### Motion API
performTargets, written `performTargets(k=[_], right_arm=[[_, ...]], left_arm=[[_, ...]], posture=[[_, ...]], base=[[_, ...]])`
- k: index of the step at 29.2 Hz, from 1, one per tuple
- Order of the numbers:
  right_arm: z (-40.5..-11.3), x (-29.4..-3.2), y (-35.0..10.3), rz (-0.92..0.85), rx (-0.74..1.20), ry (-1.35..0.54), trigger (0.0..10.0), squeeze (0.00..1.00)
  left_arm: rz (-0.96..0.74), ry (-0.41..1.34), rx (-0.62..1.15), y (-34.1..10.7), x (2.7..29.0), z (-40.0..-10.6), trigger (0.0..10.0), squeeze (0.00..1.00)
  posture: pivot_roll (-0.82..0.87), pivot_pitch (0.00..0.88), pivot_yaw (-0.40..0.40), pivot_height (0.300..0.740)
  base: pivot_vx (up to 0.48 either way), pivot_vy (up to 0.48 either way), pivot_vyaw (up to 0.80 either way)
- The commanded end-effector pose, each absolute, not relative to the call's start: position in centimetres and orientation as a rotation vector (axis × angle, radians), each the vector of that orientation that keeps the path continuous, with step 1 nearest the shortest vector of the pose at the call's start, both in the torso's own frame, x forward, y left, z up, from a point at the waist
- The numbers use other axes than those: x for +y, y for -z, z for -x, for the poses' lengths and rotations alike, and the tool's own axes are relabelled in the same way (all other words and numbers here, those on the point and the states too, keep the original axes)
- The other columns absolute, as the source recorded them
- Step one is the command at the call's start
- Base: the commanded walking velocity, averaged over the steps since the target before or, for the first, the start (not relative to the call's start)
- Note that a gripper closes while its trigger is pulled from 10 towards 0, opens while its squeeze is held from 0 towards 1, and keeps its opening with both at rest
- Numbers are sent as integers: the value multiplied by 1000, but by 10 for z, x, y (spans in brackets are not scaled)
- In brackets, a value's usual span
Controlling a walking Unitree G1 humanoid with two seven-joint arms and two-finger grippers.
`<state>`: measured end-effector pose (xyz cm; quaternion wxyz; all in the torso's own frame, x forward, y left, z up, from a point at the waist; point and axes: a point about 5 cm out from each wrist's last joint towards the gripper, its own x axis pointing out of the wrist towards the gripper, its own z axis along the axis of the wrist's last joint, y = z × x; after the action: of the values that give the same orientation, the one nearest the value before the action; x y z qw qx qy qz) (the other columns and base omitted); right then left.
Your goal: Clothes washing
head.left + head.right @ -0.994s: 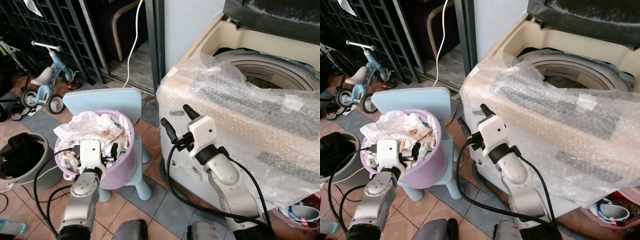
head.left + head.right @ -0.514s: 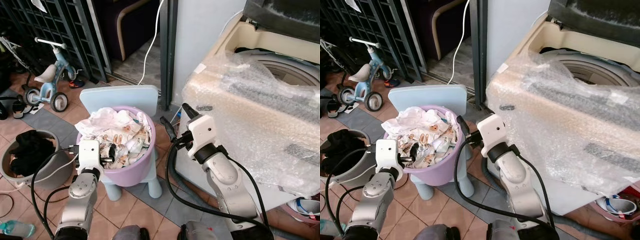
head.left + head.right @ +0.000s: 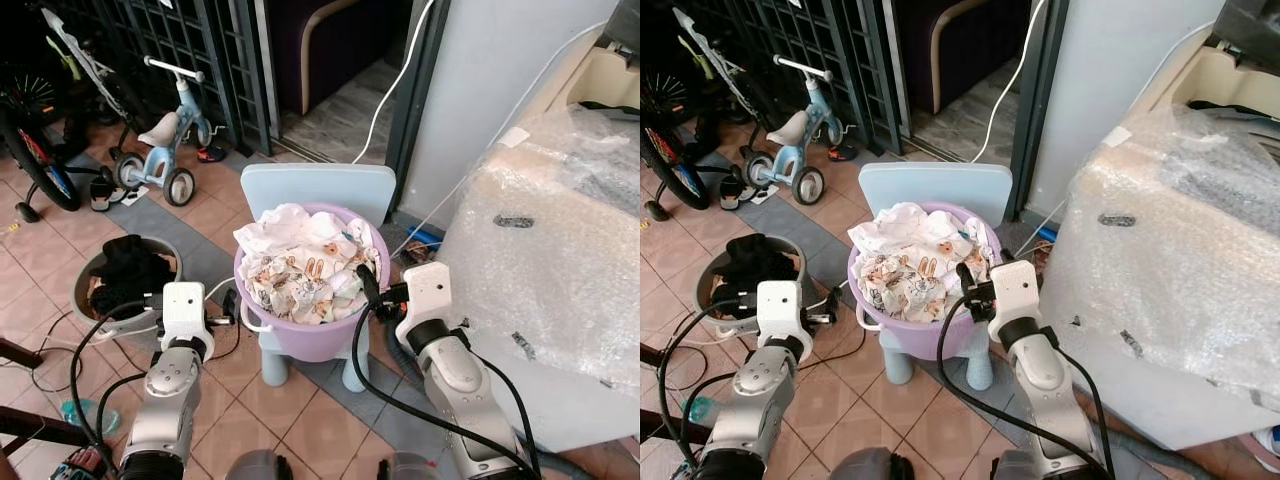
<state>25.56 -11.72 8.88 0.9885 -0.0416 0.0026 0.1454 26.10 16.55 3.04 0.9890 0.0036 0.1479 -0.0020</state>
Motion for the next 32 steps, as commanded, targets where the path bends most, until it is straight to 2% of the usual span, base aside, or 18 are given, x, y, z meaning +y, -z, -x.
performTargets(k=[1,4,10,19,24,28,32], right_arm=[[-258,-111,-95,99,-30,-327,10000,0],[-258,-111,-89,76,-16,-312,10000,0],[-246,-121,-49,19,126,-223,10000,0],[-249,-122,-46,9,123,-232,10000,0],[-248,-119,-45,34,127,-266,10000,0],[-247,-115,-44,46,122,-292,10000,0],[-247,-118,-43,31,135,-277,10000,0]], left_arm=[[-11,-2,274,-34,168,-262,10000,0],[-26,3,280,-33,168,-263,10000,0],[-18,12,288,-32,167,-263,10000,0],[-25,27,277,-33,165,-264,10000,0],[-26,37,268,-34,163,-264,10000,0],[-24,32,274,-33,164,-263,10000,0],[-20,18,285,-32,165,-263,10000,0]], posture=[[-101,94,68,740],[-98,94,68,740],[-94,95,77,740],[-98,92,74,740],[-95,92,73,740],[-96,92,75,740],[-98,96,75,740]], base=[[0,0,800],[267,0,800],[391,0,0],[60,0,0],[423,0,0],[472,0,800],[142,0,0]])
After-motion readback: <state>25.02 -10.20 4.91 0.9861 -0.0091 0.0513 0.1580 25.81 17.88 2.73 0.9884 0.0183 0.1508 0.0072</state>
